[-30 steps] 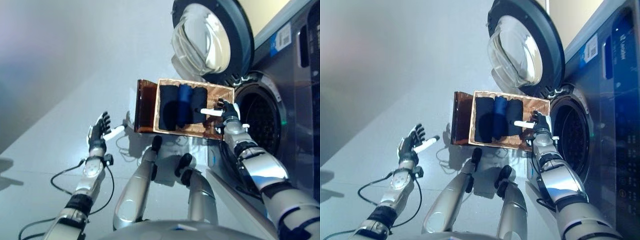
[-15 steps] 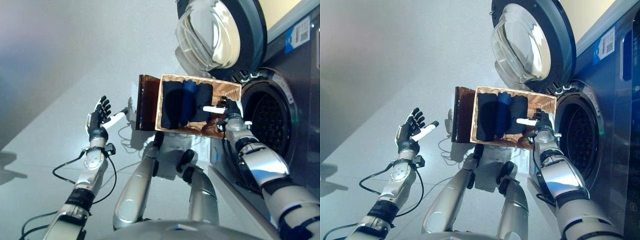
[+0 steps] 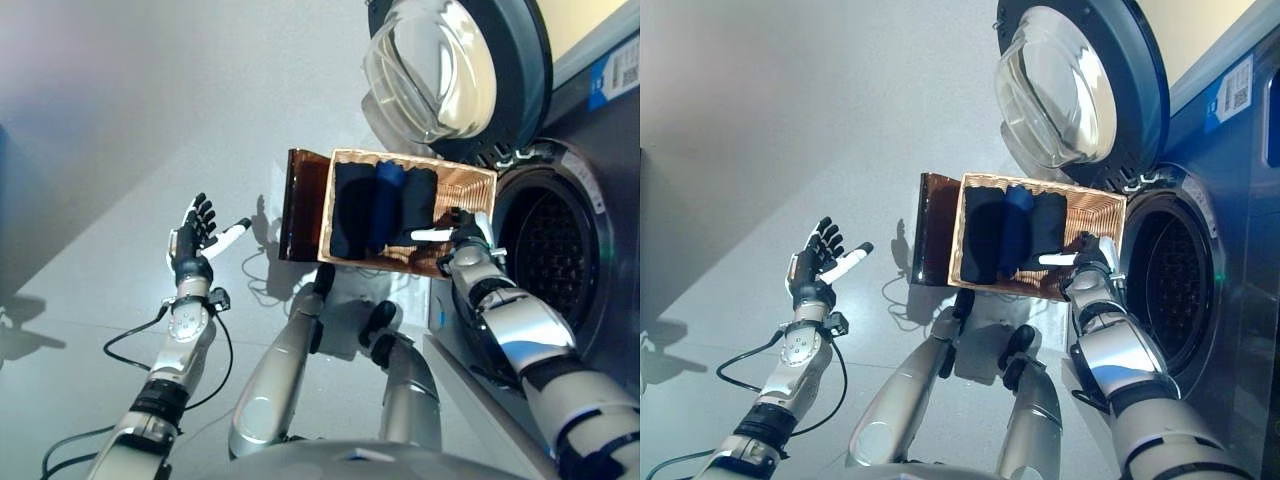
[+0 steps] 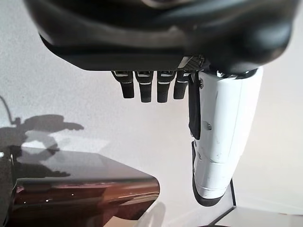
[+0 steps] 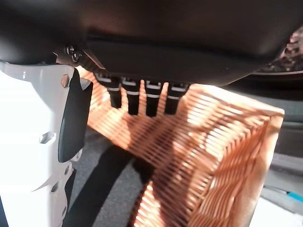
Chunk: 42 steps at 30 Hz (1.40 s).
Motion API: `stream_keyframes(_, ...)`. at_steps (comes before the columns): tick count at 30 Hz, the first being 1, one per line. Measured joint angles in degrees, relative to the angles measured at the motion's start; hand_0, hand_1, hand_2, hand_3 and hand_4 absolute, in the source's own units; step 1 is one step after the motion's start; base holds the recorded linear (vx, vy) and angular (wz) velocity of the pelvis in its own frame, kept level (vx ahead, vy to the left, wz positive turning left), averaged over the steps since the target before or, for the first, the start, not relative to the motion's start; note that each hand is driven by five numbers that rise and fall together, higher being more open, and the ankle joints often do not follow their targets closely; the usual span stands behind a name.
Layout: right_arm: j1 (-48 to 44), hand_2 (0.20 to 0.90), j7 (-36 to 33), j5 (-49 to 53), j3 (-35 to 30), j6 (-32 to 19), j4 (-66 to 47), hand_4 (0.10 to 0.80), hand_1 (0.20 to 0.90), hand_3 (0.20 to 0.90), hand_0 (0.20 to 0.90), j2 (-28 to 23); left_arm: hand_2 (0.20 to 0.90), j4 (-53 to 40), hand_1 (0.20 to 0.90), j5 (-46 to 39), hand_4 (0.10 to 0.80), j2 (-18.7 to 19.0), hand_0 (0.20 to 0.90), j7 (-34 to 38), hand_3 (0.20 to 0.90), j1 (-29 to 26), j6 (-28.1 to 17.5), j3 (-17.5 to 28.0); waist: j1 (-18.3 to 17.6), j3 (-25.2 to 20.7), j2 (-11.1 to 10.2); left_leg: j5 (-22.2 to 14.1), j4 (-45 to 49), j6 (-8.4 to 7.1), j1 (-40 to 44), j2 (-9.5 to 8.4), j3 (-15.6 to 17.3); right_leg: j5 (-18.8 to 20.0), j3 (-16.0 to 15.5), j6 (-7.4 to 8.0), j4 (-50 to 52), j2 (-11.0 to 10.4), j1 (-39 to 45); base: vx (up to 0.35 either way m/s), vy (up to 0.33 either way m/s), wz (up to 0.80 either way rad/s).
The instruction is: Pick up the clothes and place them into the washing machine
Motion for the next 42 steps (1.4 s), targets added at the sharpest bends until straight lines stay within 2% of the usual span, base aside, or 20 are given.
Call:
stream_keyframes(2, -0.45, 0.900, -0.11, 0.01, 0.04, 0.00, -0.01, 0.800, 0.900, 0.900, 0.900, -0.28, 0.900, -0.06, 0.900, 0.02, 0.800, -0.01, 0.900, 0.20, 0.900, -0.15, -0.11, -0.01, 0.02, -0.17, 0.43, 0.04, 0.21, 0.04, -1.07, -0.02, -0.20, 0.01, -0.20, -0.01, 0.24, -0.01, -0.87, 0.010, -0.008, 0.05)
stream_keyframes(3, -0.66, 0.763, -0.12, 0.02, 0.09, 0.00, -0.02, 0.702, 0.763, 0.763, 0.763, -0.38, 0.900, -0.21, 0.900, 0.03, 0.800, -0.02, 0.900, 0.33, 0.900, -0.21, -0.11, -0.01, 0.04, -0.22, 0.63, 0.18, 0.43, 0.23, -1.75, -0.07, -0.32, 0.01, -0.34, -0.01, 0.62, -0.08, -1.52, 0.004, -0.003, 0.07)
stream_keyframes(4, -0.76, 0.691, -0.11, 0.03, 0.14, 0.00, -0.03, 0.651, 0.691, 0.691, 0.691, -0.43, 0.900, -0.24, 0.900, 0.03, 0.800, -0.04, 0.900, 0.34, 0.900, -0.22, -0.11, -0.05, 0.12, -0.17, 0.79, 0.37, 0.44, 0.40, -2.00, -0.12, -0.44, 0.00, -0.50, -0.02, 0.81, -0.10, -1.69, 0.001, 0.005, 0.09)
stream_keyframes(5, -0.81, 0.524, -0.12, 0.07, 0.28, 0.06, -0.01, 0.531, 0.524, 0.524, 0.524, -0.45, 0.900, -0.36, 0.900, 0.03, 0.800, -0.04, 0.900, 0.37, 0.900, -0.23, -0.11, -0.13, 0.39, -0.21, 0.88, 0.38, 0.53, 0.38, -2.52, -0.21, -0.61, -0.11, -0.63, -0.05, 1.02, -0.21, -2.24, 0.002, 0.025, 0.10)
stream_keyframes(6, -0.95, 0.310, -0.12, 0.06, 0.43, 0.05, -0.01, 0.378, 0.310, 0.310, 0.310, -0.63, 0.900, -0.58, 0.900, 0.03, 0.800, -0.06, 0.900, 0.48, 0.900, -0.29, -0.11, -0.17, 0.79, -0.16, 0.99, 0.45, 0.63, 0.30, -2.93, -0.30, -0.83, -0.23, -0.81, -0.11, 1.19, -0.31, -2.57, 0.001, 0.024, 0.16)
stream_keyframes(7, -0.97, 0.200, -0.11, 0.06, 0.50, 0.06, 0.00, 0.300, 0.200, 0.200, 0.200, -0.85, 0.900, -0.70, 0.900, 0.02, 0.800, -0.08, 0.900, 0.54, 0.900, -0.39, -0.11, -0.28, 1.00, -0.18, 1.34, 0.45, 1.31, 0.28, -3.55, -0.47, -1.33, -0.41, -1.35, -0.10, 1.39, -0.45, -2.59, 0.004, 0.031, 0.22)
stream_keyframes(11, -1.95, 0.200, -1.30, 0.03, 0.56, 0.21, 0.54, 0.300, 0.200, 0.200, 0.200, -2.59, 0.900, -1.21, 0.900, 0.01, 0.800, -0.03, 0.900, 1.75, 0.900, -0.75, -0.23, -0.43, 1.56, -0.08, 1.73, 0.09, 2.33, 0.03, -4.45, -1.66, -1.96, -1.94, -1.62, 0.10, 3.84, -2.05, -3.80, -0.008, 0.029, 0.21)
stream_keyframes(17, -4.17, 0.200, -1.88, 0.04, 0.54, 0.21, 0.53, 0.300, 0.200, 0.200, 0.200, -4.49, 0.900, -2.12, 0.900, 0.02, 0.800, -0.05, 0.900, 2.79, 0.900, -0.85, -0.24, -0.35, 1.62, 0.12, 2.12, -0.01, 4.77, 0.38, -8.41, -2.04, -1.93, -2.02, -1.56, -0.01, 5.99, -2.61, -7.40, 0.000, 0.025, 0.04)
stream_keyframes(34, -4.36, 0.200, -2.21, 0.01, 0.51, 0.13, 0.28, 0.300, 0.200, 0.200, 0.200, -4.35, 0.900, -2.20, 0.900, 0.08, 0.800, -0.04, 0.900, 3.73, 0.900, -0.75, -0.25, -0.30, 1.15, 0.39, 2.60, -0.03, 5.42, 0.42, -8.52, -1.97, -1.52, -2.09, -1.16, -0.17, 6.60, -2.67, -7.70, 0.000, 0.000, 0.00)
stream_keyframes(42, -1.98, 0.200, -2.23, 3.61, -0.83, -0.15, -3.01, 0.300, 0.200, 0.200, 0.200, -1.64, 0.900, -2.02, 0.900, -0.29, 0.800, 0.04, 0.900, 3.56, 0.900, 0.21, -0.24, 0.56, -0.71, 0.74, 2.20, -0.01, 3.82, 0.75, -4.17, -0.88, 0.35, -0.10, 0.89, 0.38, 3.35, -1.18, -3.98, 0.000, -0.003, -0.17)
